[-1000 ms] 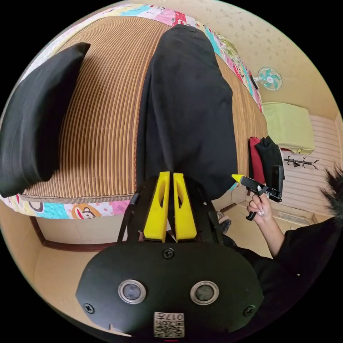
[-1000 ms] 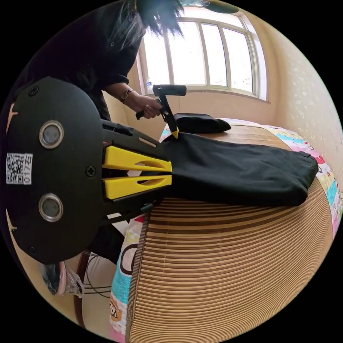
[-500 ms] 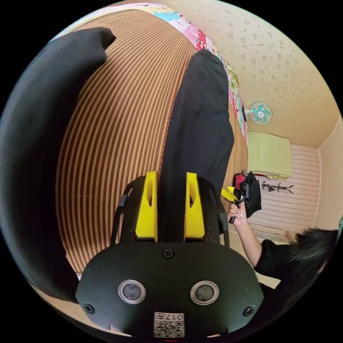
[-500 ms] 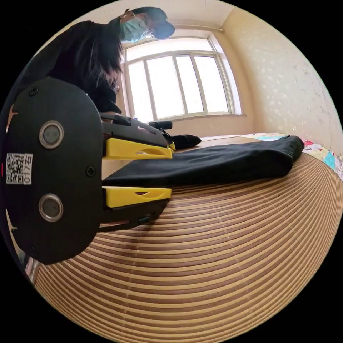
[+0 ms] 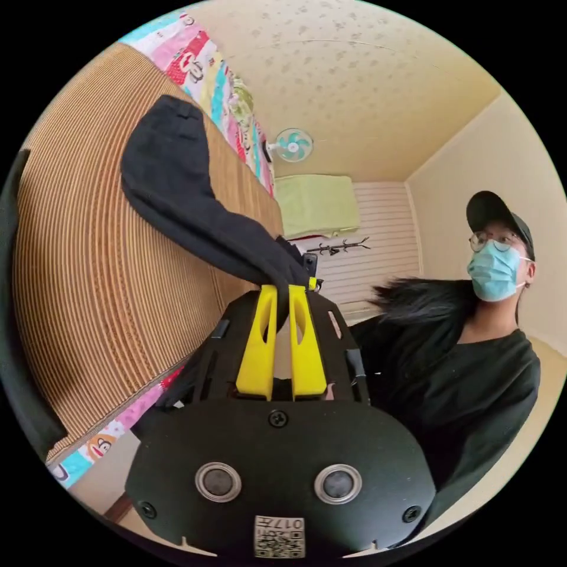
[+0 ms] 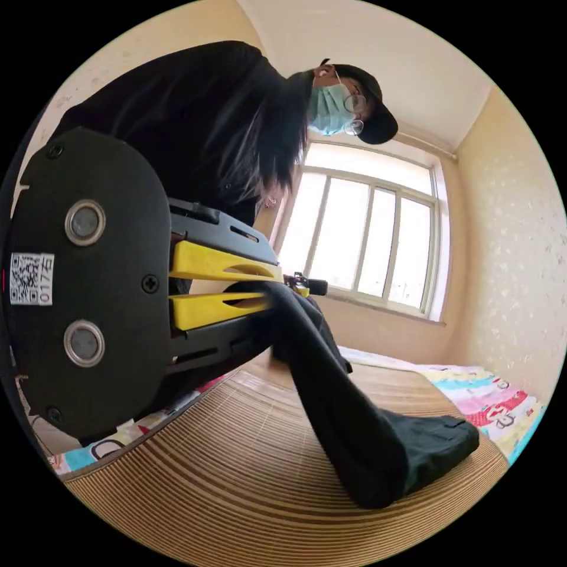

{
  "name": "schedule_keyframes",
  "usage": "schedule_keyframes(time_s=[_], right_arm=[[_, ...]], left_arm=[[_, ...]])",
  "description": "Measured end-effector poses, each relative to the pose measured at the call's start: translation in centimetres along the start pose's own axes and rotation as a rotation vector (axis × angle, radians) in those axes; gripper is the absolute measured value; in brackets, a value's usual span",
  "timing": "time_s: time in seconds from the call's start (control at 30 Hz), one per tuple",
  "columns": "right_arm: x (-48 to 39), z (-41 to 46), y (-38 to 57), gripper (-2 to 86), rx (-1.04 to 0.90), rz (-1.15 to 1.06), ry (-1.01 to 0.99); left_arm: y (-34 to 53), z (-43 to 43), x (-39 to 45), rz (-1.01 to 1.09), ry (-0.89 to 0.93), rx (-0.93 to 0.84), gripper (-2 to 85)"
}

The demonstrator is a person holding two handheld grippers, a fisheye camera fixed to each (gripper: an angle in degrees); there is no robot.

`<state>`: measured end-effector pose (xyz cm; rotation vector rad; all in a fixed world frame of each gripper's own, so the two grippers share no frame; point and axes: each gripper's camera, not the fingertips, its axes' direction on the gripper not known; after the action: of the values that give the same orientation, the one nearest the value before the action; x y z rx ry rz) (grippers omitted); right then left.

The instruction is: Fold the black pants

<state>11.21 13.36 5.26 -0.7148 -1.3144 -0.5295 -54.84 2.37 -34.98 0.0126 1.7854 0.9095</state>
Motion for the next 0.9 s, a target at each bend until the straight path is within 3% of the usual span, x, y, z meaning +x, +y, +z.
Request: schedule_keyframes(time_s=[0.1, 0.23, 0.37, 0.47, 0.63, 0.73, 0.9], right_arm=[[-11.2, -1.6, -0.7, 0.5, 0.054, -0.262, -0.069], [-23.9, -2.3, -4.5, 0.3, 0.046, -0.569, -0.036], [-28.0, -4.4, -10.1, 0.3, 0.109, -0.555, 0.103], [-25.4, -6.0, -14.1, 0.4, 0.14, -0.421, 0.333], [-20.5, -6.1, -17.2, 0.7, 0.154, -0.292, 0.456], [-17.5, -4.3, -14.9, 1.1, 0.123, -0.239, 0.52], [-5.6, 0.9, -5.1, 4.1, -0.143, 0.143, 0.722]], left_arm=[[0.8, -3.0, 10.7, 0.221, 0.113, 0.102, 3.9], [-1.8, -4.4, 23.8, 0.499, 0.081, 0.171, 4.0], [-7.6, -4.1, 28.3, 0.533, -0.003, 0.244, 3.8], [-13.0, -2.5, 25.3, 0.431, -0.113, 0.244, 3.6], [-18.5, 0.8, 18.7, 0.365, -0.297, 0.196, 3.8], [-17.7, 2.3, 13.8, 0.34, -0.34, 0.156, 4.5], [-10.7, 8.5, -0.9, 0.088, -0.541, -0.095, 6.2]])
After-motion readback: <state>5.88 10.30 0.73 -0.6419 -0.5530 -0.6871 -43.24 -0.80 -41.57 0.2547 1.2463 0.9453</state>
